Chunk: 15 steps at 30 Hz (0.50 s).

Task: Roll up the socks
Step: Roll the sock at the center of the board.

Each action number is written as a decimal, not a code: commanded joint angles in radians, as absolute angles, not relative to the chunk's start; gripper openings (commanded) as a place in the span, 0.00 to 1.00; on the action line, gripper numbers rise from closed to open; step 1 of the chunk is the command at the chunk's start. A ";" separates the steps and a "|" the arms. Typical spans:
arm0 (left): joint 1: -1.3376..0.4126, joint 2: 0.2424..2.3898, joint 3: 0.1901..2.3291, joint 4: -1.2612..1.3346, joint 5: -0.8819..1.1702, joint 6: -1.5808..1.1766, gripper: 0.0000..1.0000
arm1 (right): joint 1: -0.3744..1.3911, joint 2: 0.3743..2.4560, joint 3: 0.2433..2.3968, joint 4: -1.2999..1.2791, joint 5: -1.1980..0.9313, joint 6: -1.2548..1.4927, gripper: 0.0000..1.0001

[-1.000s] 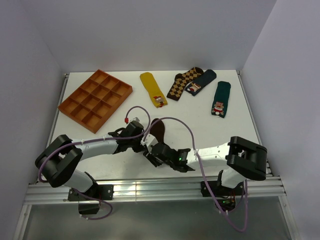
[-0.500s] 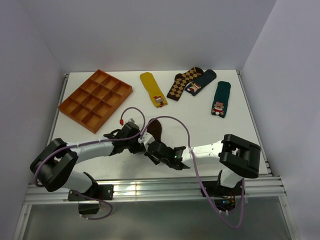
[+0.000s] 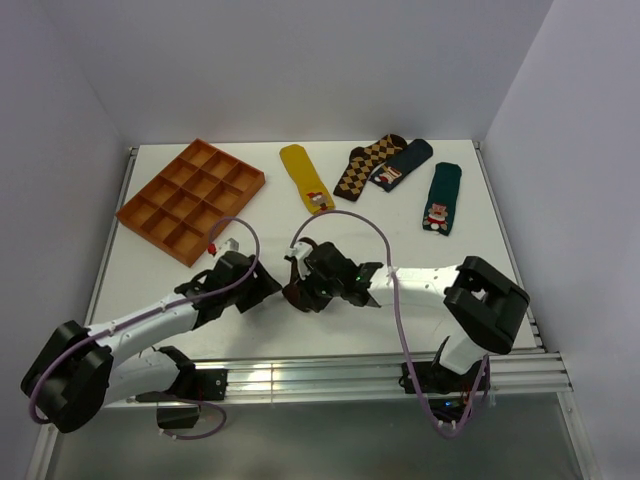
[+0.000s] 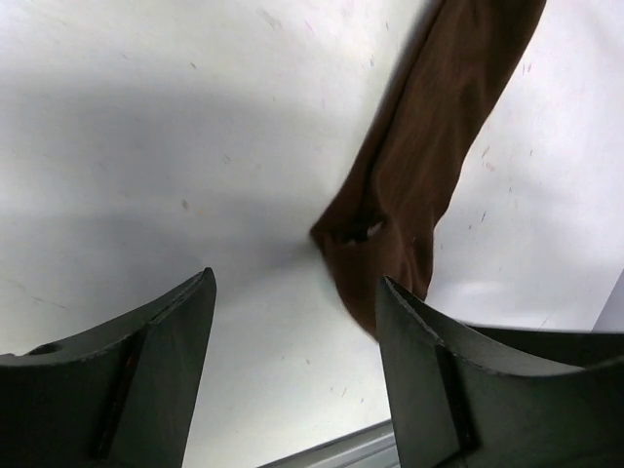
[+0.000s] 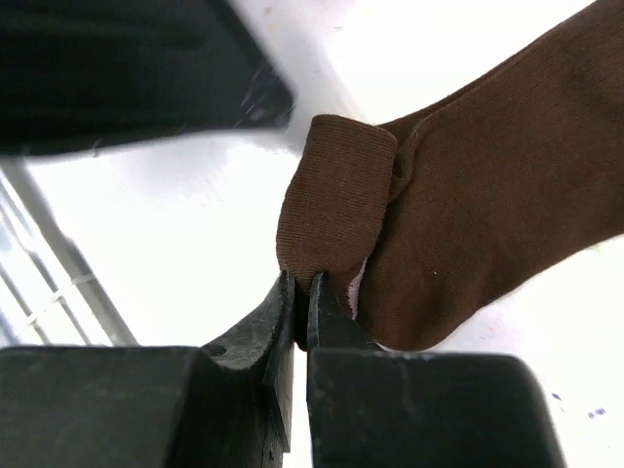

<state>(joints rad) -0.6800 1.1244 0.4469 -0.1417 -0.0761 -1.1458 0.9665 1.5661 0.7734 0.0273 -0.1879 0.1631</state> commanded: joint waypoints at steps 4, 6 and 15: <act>-0.611 1.199 0.512 -0.057 -0.028 -1.016 0.65 | 0.945 1.618 0.839 -0.049 -0.325 0.098 0.00; -0.607 1.296 0.557 -0.054 -0.009 -0.974 0.63 | 0.936 1.631 0.847 -0.051 -0.353 0.087 0.00; -0.603 1.529 0.704 -0.009 0.050 -0.867 0.55 | 0.916 1.660 0.879 -0.083 -0.428 0.054 0.00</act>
